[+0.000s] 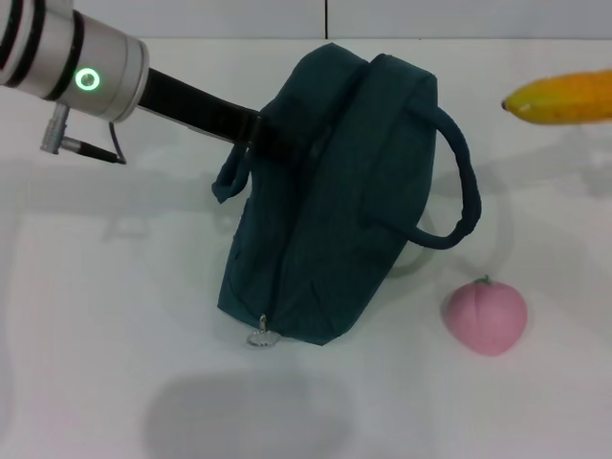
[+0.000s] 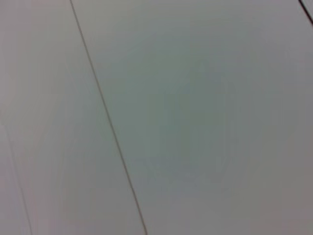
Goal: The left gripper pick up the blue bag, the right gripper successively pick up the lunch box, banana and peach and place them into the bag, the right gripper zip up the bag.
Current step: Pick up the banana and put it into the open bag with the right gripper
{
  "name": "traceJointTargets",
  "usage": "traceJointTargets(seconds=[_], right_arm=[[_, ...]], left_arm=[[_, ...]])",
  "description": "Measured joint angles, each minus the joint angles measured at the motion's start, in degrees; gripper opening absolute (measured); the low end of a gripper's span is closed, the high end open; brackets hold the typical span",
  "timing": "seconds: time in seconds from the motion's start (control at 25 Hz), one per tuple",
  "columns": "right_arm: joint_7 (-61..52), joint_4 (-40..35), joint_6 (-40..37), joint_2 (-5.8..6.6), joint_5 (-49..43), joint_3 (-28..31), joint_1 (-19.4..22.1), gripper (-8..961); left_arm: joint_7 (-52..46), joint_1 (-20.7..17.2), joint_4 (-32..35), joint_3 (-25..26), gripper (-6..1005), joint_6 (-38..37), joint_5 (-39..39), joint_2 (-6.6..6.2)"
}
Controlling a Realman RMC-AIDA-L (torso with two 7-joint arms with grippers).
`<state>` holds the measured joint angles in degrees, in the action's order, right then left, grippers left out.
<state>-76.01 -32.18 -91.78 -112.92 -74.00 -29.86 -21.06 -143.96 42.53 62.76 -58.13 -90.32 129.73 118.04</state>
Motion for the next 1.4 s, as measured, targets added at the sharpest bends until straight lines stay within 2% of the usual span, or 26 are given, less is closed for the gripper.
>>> traceJointTargets(seconds=[0.56,0.72,0.84,1.08,1.4], right_arm=[[-0.3,-0.5,2.2,-2.14,0.4,-1.2,-11.4,128],[-0.1,-0.5,5.3,-2.23,0.3,-4.7,-14.5,128],[-0.1,-0.5,7.4,-2.24,0.3,-7.7,-16.1,127],[0.2,-0.5,9.7,-2.35,0.3,-13.4,-17.8,126],[1.0,-0.4,11.7,-2.24,0.2,-19.2,-17.1,126]], left_arm=[[-0.6,1.6,0.0,-3.4,44,-0.2,0.0,1.0],[-1.0,2.7,0.0,-3.2,44,-0.3,0.0,0.76],[-1.2,4.3,0.0,-2.7,44,-0.1,0.0,0.11],[-1.3,5.9,0.0,-2.4,44,0.1,0.1,-0.9],[-1.3,6.9,0.0,-2.1,44,0.2,1.9,-1.16]])
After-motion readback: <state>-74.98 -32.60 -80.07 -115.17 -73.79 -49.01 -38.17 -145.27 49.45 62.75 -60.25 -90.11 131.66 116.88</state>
